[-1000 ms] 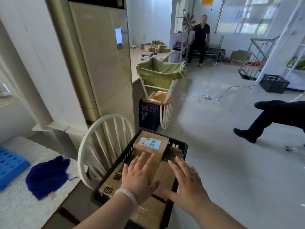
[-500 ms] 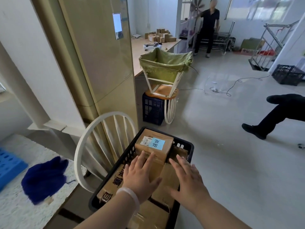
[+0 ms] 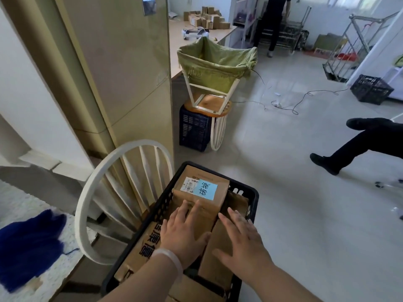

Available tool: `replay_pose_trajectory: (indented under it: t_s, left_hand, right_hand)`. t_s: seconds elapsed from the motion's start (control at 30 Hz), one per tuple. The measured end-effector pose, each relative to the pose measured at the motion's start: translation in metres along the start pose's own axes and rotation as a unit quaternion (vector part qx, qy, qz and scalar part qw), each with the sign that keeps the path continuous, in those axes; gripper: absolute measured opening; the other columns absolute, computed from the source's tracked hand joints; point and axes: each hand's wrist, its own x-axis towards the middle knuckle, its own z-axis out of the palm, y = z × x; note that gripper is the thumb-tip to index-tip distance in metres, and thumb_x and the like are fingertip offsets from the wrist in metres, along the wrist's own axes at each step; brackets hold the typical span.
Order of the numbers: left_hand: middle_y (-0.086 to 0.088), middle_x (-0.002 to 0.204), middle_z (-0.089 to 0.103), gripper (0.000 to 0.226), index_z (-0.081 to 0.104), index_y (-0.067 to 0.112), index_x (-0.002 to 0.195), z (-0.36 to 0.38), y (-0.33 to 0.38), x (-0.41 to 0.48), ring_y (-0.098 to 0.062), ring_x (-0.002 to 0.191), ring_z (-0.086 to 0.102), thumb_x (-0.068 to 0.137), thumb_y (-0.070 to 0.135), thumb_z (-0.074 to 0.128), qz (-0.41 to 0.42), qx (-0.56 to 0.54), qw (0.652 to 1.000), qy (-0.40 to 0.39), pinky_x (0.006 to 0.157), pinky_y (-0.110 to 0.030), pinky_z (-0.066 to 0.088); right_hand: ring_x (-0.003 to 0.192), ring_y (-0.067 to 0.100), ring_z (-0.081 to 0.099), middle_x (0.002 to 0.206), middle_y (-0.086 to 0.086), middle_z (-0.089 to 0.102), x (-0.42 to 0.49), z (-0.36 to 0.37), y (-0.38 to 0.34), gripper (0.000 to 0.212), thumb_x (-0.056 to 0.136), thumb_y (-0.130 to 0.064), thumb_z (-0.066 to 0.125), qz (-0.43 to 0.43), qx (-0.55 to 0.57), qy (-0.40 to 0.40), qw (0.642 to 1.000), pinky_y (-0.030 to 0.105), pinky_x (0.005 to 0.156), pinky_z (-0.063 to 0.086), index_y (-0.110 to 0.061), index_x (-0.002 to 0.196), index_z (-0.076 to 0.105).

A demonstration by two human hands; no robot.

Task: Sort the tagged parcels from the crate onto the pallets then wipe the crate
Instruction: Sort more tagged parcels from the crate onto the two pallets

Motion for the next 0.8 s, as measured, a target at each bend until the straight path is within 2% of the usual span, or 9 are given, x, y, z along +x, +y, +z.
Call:
replay_pose_trajectory:
  t_s: [0.27, 0.33, 0.43, 0.63, 0.8]
  left_hand:
    - [0.008, 0.165, -0.009, 0.084, -0.009, 0.047, 0.152, 0.012, 0.008, 0.035, -0.02, 0.152, 0.0, 0.092, 0.063, 0.047, -0.082, -0.028, 0.996, -0.007, 0.123, -0.049, 0.007]
    - [0.008, 0.165, -0.01, 0.085, -0.009, 0.046, 0.152, 0.02, 0.013, 0.048, -0.02, 0.152, 0.001, 0.091, 0.064, 0.047, -0.102, -0.039, 0.994, -0.003, 0.123, -0.05, 0.009]
    - [0.008, 0.165, -0.009, 0.087, -0.008, 0.046, 0.152, 0.034, 0.023, 0.071, -0.021, 0.152, 0.003, 0.09, 0.064, 0.05, -0.149, -0.077, 0.986, 0.011, 0.123, -0.049, 0.011]
    - [0.004, 0.165, -0.011, 0.09, -0.013, 0.047, 0.151, 0.068, 0.046, 0.114, -0.028, 0.152, 0.005, 0.09, 0.063, 0.052, -0.241, -0.159, 0.957, 0.035, 0.121, -0.053, 0.018]
    - [0.004, 0.165, -0.01, 0.1, -0.022, 0.055, 0.144, 0.095, 0.045, 0.141, -0.031, 0.152, 0.005, 0.085, 0.064, 0.058, -0.33, -0.249, 0.908, 0.065, 0.118, -0.055, 0.022]
  right_hand:
    - [0.15, 0.021, -0.015, 0.161, -0.013, -0.018, 0.062, -0.007, 0.022, 0.079, 0.092, -0.064, 0.042, -0.018, -0.015, -0.037, 0.999, 0.041, 0.113, -0.01, -0.045, 0.151, -0.008]
    - [0.15, 0.021, -0.015, 0.161, -0.012, -0.017, 0.079, -0.01, 0.031, 0.078, 0.093, -0.064, 0.04, -0.035, -0.014, -0.046, 0.998, 0.044, 0.117, -0.007, -0.044, 0.152, -0.008]
    - [0.149, 0.016, -0.016, 0.162, -0.01, -0.015, 0.107, -0.017, 0.046, 0.076, 0.096, -0.06, 0.039, -0.066, -0.021, -0.049, 0.996, 0.038, 0.119, -0.009, -0.04, 0.153, -0.006]
    - [0.15, 0.018, -0.013, 0.163, -0.006, -0.015, 0.166, -0.013, 0.079, 0.078, 0.096, -0.059, 0.039, -0.105, -0.043, -0.067, 0.991, 0.04, 0.12, -0.005, -0.035, 0.154, -0.007]
    - [0.149, 0.015, -0.012, 0.163, -0.007, -0.014, 0.197, -0.008, 0.095, 0.076, 0.097, -0.056, 0.041, -0.126, -0.039, -0.083, 0.988, 0.038, 0.119, -0.005, -0.035, 0.154, -0.005]
